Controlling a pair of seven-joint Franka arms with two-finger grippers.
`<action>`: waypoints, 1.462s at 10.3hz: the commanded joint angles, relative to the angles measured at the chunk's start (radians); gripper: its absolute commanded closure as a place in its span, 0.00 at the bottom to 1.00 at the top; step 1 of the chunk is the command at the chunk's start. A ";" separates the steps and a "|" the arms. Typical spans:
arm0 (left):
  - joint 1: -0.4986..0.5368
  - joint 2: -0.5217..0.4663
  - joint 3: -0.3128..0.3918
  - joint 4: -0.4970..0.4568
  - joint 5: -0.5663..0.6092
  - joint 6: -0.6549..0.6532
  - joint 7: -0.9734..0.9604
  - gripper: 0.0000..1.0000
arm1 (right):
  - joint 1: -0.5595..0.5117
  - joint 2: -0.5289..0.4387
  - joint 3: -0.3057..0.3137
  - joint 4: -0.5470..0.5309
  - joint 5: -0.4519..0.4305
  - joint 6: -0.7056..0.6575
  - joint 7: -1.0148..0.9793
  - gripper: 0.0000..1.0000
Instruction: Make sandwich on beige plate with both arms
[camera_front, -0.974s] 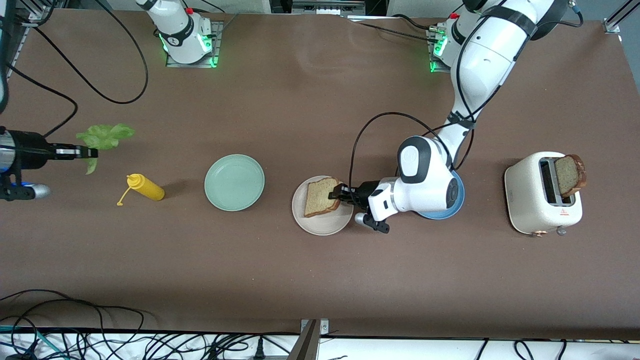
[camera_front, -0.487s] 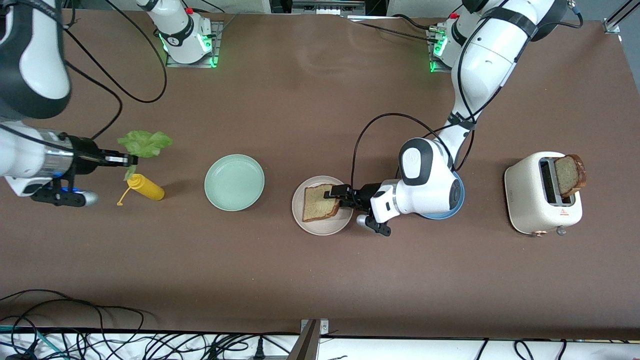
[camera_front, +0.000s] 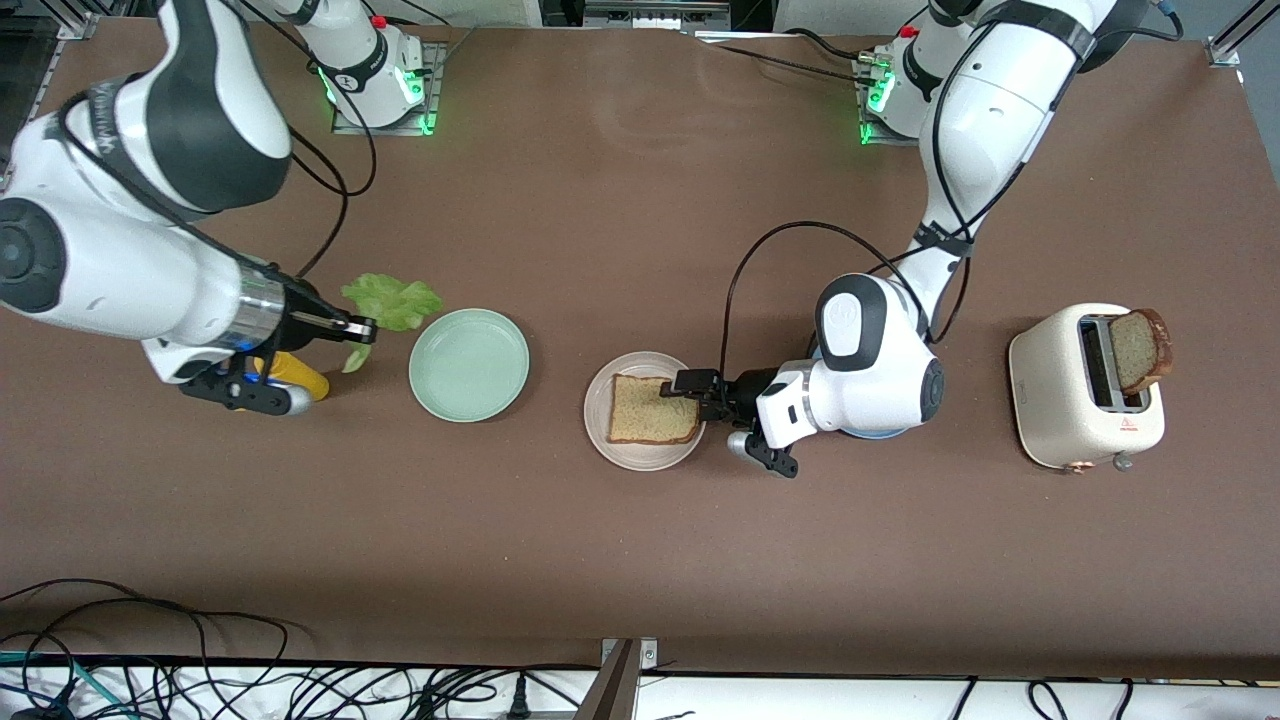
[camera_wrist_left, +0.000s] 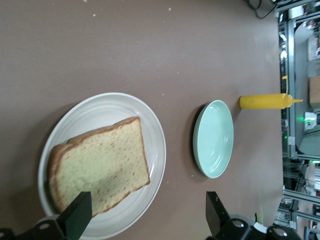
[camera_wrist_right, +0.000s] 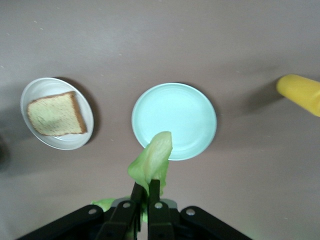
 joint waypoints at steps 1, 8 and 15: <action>0.009 -0.090 0.005 -0.034 0.193 -0.079 -0.164 0.00 | 0.036 0.021 -0.003 0.001 0.074 0.068 0.088 1.00; 0.184 -0.278 0.005 -0.025 0.664 -0.343 -0.197 0.00 | 0.174 0.147 -0.003 0.003 0.170 0.383 0.356 1.00; 0.342 -0.497 0.005 -0.008 0.909 -0.574 -0.194 0.00 | 0.189 0.266 -0.003 0.003 0.537 0.495 0.563 1.00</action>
